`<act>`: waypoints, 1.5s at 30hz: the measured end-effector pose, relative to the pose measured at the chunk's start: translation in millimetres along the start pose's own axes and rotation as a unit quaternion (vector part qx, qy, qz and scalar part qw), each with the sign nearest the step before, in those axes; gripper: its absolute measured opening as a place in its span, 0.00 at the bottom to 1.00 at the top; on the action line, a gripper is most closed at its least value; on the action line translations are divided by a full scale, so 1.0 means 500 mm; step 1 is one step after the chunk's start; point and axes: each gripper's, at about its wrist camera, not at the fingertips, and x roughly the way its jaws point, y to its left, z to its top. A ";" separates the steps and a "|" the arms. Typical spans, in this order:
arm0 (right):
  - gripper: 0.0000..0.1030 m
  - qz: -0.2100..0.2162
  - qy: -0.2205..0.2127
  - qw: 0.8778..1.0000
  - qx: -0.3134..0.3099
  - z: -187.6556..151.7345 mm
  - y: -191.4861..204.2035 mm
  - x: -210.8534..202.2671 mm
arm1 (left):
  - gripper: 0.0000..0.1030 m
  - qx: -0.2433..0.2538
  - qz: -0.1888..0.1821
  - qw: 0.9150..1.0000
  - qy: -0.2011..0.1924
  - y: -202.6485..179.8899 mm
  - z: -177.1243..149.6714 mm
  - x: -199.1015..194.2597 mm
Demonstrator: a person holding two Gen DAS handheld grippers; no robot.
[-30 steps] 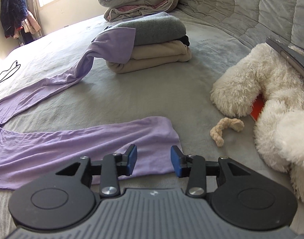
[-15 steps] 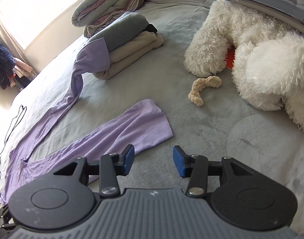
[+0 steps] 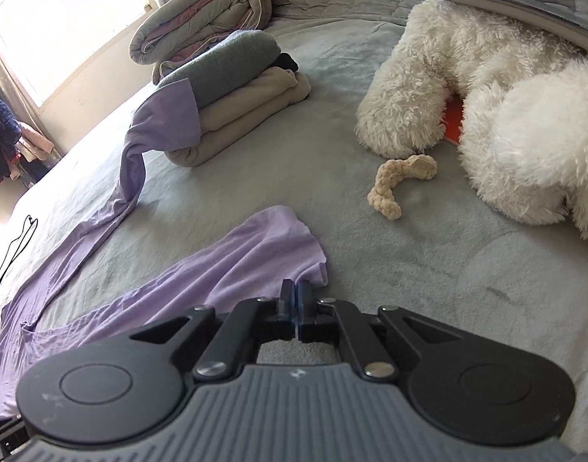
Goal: Fold clothes
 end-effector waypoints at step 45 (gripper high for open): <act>0.44 -0.021 0.000 0.992 -0.128 -0.024 0.160 0.003 | 0.51 -0.111 -0.007 0.994 -0.005 0.122 -0.035 -0.128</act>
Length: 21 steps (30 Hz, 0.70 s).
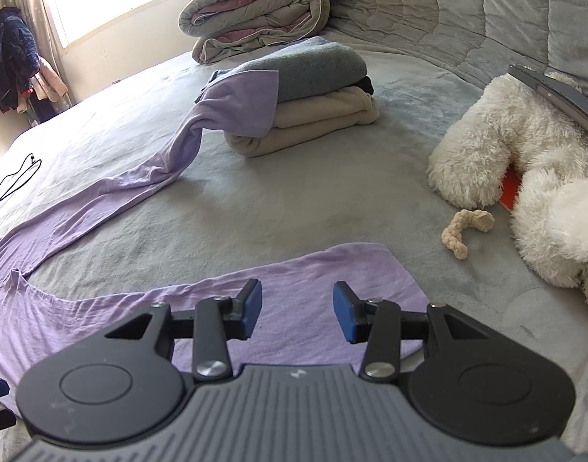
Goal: Fold clothes
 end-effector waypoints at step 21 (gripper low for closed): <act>0.50 0.077 0.002 0.997 -0.029 0.020 0.189 0.028 | 0.54 -0.174 0.236 0.955 -0.034 0.240 -0.003 -0.150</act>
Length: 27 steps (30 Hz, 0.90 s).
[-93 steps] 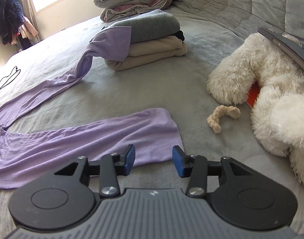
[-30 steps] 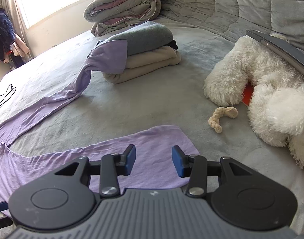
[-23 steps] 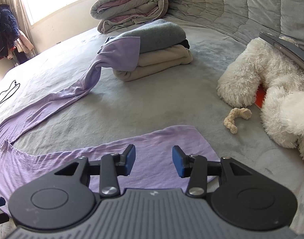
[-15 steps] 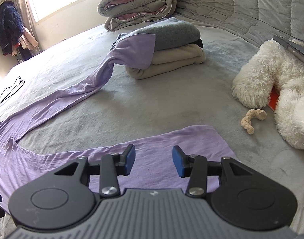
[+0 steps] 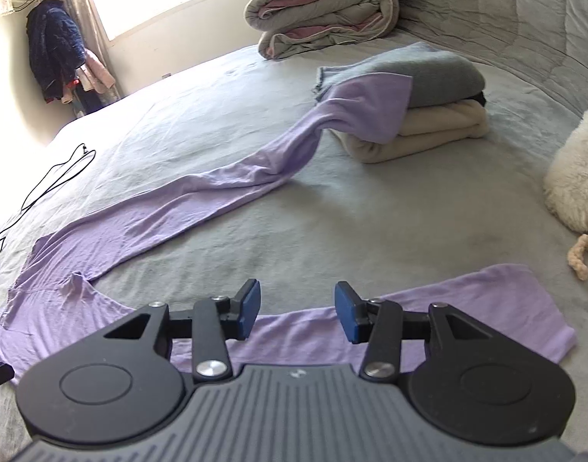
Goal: Fold clothes
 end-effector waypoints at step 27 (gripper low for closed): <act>0.50 0.215 0.089 0.962 -0.145 0.063 0.528 0.245 | 0.10 -0.153 -0.021 0.987 0.033 0.260 0.157 0.116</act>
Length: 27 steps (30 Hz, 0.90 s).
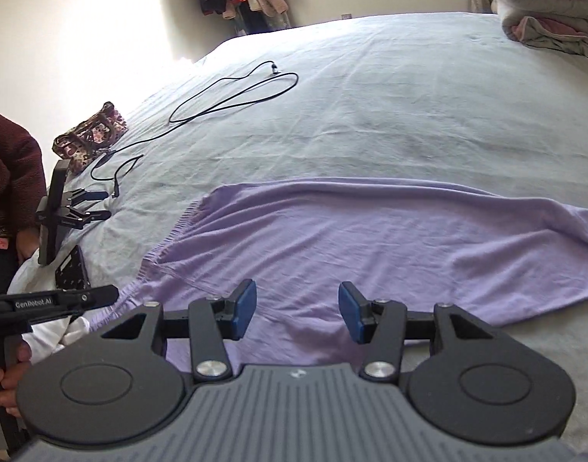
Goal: Fold clothes
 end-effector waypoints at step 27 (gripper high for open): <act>0.33 -0.115 0.064 0.990 -0.040 0.111 0.235 0.352 | 0.05 -0.031 -0.045 0.996 0.067 0.047 -0.009 0.047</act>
